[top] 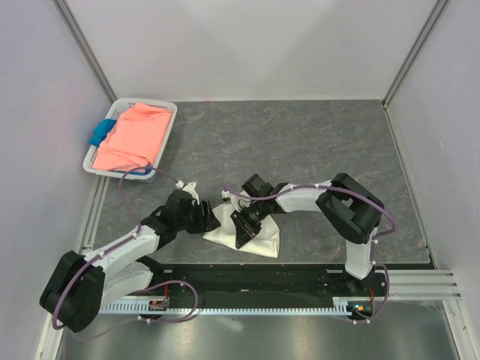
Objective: Fold the napkin, place the utensils inside, and roll it up
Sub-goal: Roll the napkin with the utensil
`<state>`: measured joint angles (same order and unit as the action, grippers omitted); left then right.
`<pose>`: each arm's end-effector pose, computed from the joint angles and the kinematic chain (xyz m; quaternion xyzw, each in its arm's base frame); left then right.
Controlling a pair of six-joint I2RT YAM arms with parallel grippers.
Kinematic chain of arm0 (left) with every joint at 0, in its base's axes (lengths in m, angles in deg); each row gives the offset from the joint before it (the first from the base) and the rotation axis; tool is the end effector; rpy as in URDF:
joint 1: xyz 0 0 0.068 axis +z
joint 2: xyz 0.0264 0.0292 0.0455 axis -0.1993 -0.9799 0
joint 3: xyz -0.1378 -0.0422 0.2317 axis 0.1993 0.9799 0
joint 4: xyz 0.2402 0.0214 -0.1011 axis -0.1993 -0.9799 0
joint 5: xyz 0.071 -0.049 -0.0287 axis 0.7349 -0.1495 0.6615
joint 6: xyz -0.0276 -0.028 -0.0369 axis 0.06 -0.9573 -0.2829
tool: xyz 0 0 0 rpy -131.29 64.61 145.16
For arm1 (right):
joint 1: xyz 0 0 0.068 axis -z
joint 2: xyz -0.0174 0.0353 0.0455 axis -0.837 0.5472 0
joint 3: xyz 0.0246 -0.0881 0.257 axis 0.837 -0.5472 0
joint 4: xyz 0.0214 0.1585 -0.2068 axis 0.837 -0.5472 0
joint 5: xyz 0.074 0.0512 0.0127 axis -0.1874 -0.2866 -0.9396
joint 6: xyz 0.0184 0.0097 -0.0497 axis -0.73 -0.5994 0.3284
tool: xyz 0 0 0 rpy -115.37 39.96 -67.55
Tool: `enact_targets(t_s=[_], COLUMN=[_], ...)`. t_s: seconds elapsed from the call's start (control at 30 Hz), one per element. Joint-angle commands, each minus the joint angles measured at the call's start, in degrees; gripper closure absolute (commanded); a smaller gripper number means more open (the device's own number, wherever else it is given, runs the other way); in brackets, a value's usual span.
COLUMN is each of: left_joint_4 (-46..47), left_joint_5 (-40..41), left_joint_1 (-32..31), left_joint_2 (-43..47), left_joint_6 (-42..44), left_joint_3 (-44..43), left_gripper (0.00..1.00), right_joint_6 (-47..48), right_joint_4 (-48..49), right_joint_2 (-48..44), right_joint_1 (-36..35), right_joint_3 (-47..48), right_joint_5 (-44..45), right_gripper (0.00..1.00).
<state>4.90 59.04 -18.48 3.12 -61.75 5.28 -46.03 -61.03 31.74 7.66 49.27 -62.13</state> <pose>0.1569 -0.0967 0.1499 -0.0116 0.9243 -0.2612 0.2780 0.2083 0.2799 0.1216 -0.4213 0.7970 0.4325 0.0168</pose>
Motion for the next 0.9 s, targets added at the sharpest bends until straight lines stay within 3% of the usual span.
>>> enact_targets(t_s=[0.0, 0.43, 0.47, 0.53, 0.57, 0.73, 0.87], left_joint_4=[3.67, 3.84, 3.93, 4.20, 4.11, 4.11, 4.11], left_joint_5=[-1.58, -3.15, -3.33, -3.77, -3.68, -3.51, -3.42], left_joint_1=[0.01, 0.01, 0.01, 0.01, 0.01, -0.08, 0.01], left_joint_2=[-2.78, -3.75, -3.57, -3.48, -3.40, -3.75, -4.10], left_joint_6=[-0.18, -0.88, -1.14, -1.05, -1.05, -1.05, -1.05], left_joint_3=[0.48, 1.45, 1.80, 2.06, 2.15, 1.98, 1.80], left_gripper=[0.40, 0.73, 0.82, 0.92, 0.98, 0.98, 0.98], right_joint_6=[2.38, 2.73, 2.82, 2.65, 2.56, 2.82, 2.29], right_joint_4=[-5.54, -7.83, -8.35, -8.53, -8.80, -12.31, -14.16], right_joint_2=[4.73, 2.89, 2.81, 2.46, 1.50, -4.91, -12.12], right_joint_1=[-0.23, 3.02, 3.46, 3.55, 3.64, 3.64, 2.94], right_joint_3=[-0.19, 1.74, 2.18, 2.53, 2.79, 3.94, 3.33], right_joint_5=[2.19, 3.15, 3.33, 3.50, 3.94, 8.59, 16.22], right_gripper=[0.74, 0.72, 0.70, 0.64, 0.56, 0.35, 0.29])
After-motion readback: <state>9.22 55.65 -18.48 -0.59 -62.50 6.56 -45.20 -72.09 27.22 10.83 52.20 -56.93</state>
